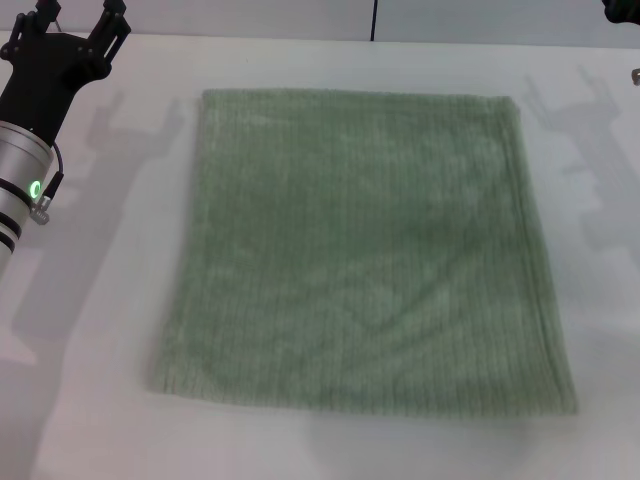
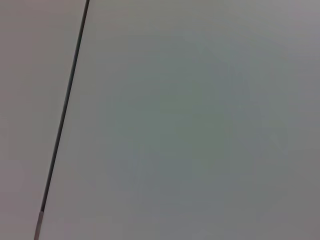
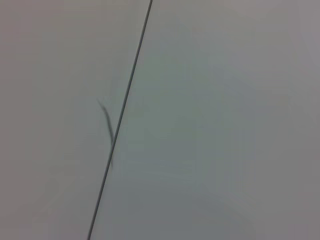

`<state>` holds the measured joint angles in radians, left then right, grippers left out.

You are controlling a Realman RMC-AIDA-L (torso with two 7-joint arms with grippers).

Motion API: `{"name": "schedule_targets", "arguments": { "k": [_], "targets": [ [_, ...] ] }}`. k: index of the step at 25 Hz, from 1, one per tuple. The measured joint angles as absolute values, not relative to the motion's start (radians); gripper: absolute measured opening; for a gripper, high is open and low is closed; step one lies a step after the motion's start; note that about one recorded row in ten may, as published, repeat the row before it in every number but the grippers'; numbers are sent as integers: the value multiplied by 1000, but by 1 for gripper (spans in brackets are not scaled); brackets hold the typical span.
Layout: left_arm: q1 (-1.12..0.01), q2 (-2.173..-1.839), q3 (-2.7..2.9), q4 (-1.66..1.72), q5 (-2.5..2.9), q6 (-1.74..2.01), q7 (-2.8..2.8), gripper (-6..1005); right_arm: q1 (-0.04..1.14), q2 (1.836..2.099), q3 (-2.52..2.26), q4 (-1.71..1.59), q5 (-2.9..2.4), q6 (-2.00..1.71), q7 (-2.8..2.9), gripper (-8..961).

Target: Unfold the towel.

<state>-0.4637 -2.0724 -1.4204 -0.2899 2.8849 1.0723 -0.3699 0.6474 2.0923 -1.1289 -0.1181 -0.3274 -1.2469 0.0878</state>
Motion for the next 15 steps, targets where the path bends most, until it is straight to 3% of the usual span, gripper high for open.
{"name": "schedule_targets", "arguments": {
  "k": [15],
  "targets": [
    [-465,-2072,-1420,-290,2885,1072,-370,825,656,2092,-1129,-118,-330,-1240,87,756]
  ]
}}
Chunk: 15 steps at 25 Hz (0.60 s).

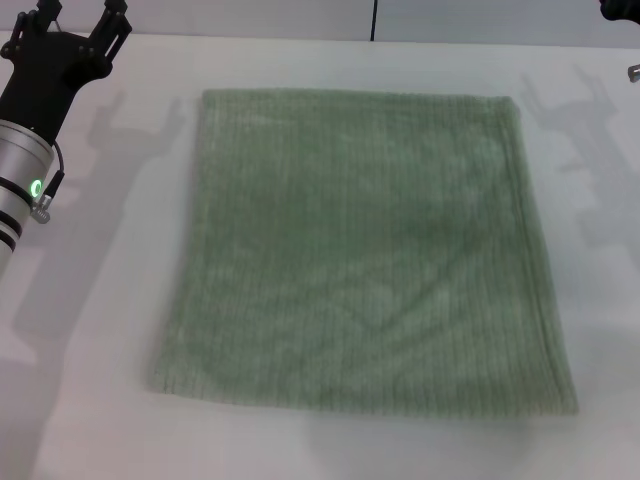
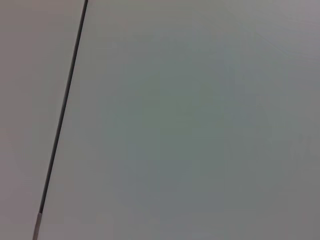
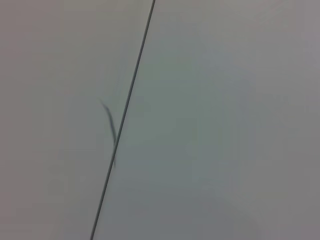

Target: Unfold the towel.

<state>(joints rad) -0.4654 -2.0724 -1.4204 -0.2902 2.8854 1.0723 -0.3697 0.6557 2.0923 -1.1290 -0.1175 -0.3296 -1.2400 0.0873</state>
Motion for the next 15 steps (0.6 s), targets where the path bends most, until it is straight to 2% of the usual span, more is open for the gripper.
{"name": "schedule_targets", "arguments": {
  "k": [15],
  "targets": [
    [-463,-2072,-1420,-288,2885,1072,-371,825,656,2092,-1129,-115,-331,-1242,87,757]
  ]
}}
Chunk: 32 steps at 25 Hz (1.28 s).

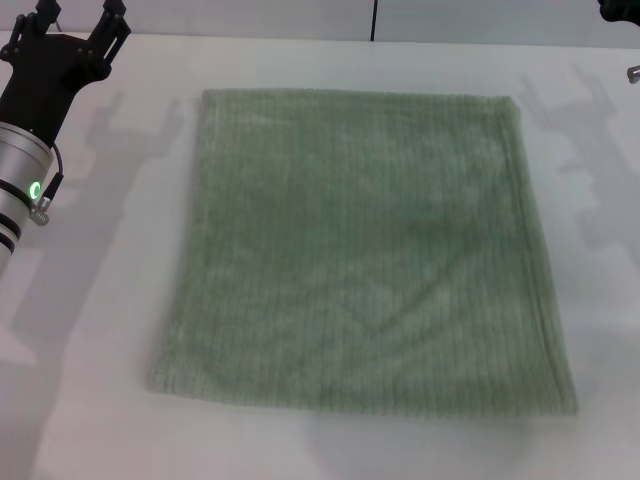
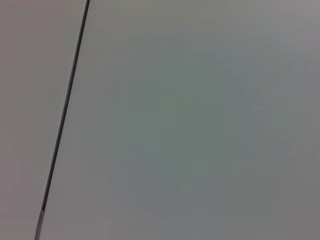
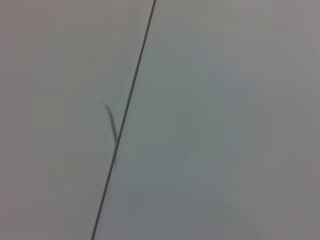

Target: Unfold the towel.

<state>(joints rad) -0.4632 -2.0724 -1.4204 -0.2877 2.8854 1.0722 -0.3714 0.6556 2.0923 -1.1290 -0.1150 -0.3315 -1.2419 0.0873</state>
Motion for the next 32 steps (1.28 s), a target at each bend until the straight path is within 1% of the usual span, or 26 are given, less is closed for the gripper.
{"name": "schedule_targets", "arguments": {
  "k": [32],
  "targets": [
    [-452,-2072,-1420,-296,2885,1079,-379,825,657,2092,-1131,-114,-331,-1247,87,757]
  ]
}}
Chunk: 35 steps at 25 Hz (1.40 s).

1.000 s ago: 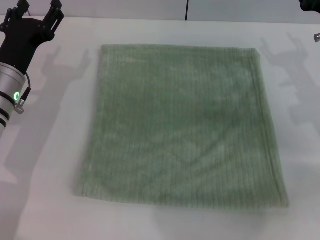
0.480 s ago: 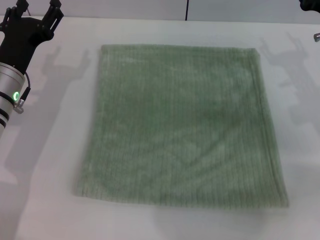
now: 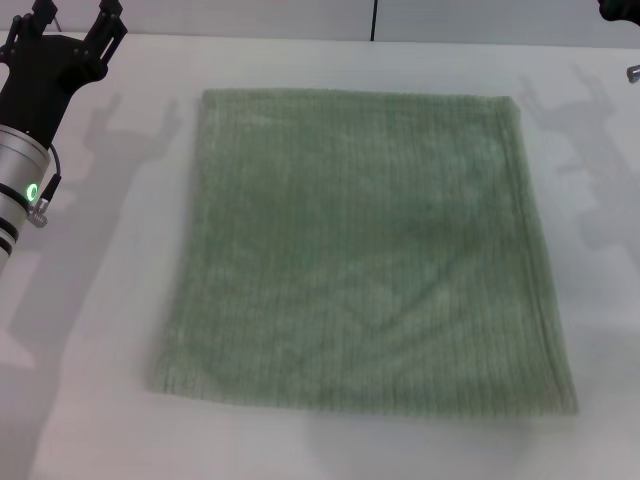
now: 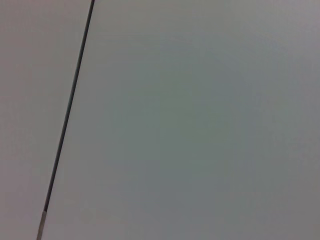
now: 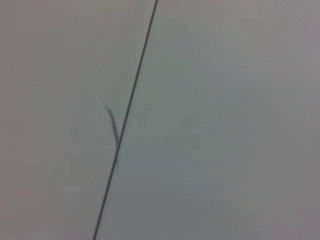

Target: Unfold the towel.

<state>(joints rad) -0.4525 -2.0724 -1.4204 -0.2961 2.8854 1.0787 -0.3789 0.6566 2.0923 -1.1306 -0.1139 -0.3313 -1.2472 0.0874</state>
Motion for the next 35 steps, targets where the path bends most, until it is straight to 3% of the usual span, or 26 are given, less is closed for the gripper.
{"name": "schedule_targets", "arguments": {
  "k": [35],
  "targets": [
    [-460,-2072,-1420,-296,2881,1077,-379,825,655,2092,-1131,-115,-330,-1247,87,757]
  ]
}}
